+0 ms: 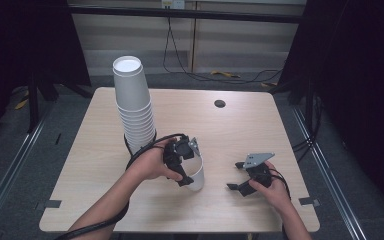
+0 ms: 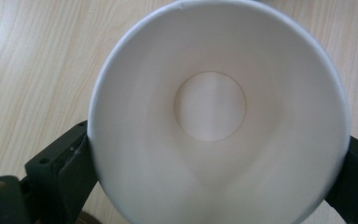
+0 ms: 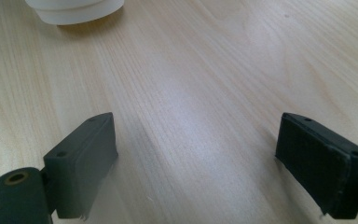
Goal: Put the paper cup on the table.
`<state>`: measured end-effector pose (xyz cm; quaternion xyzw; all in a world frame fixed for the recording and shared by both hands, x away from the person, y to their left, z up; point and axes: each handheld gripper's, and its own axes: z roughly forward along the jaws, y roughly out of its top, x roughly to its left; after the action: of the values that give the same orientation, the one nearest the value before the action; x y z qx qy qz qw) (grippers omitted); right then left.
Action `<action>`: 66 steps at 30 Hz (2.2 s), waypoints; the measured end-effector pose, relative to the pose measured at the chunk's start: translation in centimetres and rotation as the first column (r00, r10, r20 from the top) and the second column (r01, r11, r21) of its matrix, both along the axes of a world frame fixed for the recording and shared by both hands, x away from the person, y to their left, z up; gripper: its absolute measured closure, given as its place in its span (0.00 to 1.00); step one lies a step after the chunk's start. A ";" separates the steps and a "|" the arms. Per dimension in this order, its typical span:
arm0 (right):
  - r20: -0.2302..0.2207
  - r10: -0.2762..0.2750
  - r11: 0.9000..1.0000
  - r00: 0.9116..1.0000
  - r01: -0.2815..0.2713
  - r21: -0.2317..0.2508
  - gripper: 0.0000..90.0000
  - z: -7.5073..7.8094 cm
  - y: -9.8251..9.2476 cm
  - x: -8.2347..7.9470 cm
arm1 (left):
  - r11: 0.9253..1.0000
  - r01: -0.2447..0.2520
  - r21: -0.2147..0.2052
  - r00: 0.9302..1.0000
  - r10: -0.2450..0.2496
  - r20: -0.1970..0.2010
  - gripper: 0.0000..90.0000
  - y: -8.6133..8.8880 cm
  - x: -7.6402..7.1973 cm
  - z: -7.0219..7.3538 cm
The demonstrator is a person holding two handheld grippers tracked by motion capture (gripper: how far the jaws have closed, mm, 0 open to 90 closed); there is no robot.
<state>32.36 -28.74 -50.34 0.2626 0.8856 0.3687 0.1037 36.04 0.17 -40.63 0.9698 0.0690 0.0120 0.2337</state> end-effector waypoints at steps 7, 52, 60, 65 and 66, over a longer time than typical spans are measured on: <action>-0.001 0.000 1.000 1.000 0.000 0.000 0.13 0.0 0.0 0.0 | 0.999 -0.011 -0.030 1.000 0.011 -0.009 0.06 -0.4 0.1 -0.2; 0.000 0.000 1.000 1.000 0.000 0.000 0.13 0.0 0.0 0.0 | 0.991 -0.071 -0.112 0.996 0.064 -0.060 0.13 2.6 -0.2 -2.6; 0.000 0.000 1.000 1.000 0.000 0.000 0.13 0.0 0.0 0.0 | 0.990 -0.072 -0.118 0.996 0.066 -0.055 0.13 3.4 -0.4 -2.9; 0.000 0.000 1.000 1.000 0.000 0.000 0.13 0.0 0.0 0.0 | 0.991 -0.070 -0.118 0.997 0.066 -0.045 0.14 3.8 -0.5 -3.0; 0.000 0.001 1.000 1.000 -0.001 0.000 0.13 0.0 0.0 0.0 | 0.989 -0.080 -0.126 0.996 0.074 -0.048 0.14 3.9 -0.5 -3.1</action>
<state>32.37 -28.74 -50.34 0.2624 0.8856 0.3689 0.1033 35.52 4.07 -43.74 0.9495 0.1120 -0.0041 0.2930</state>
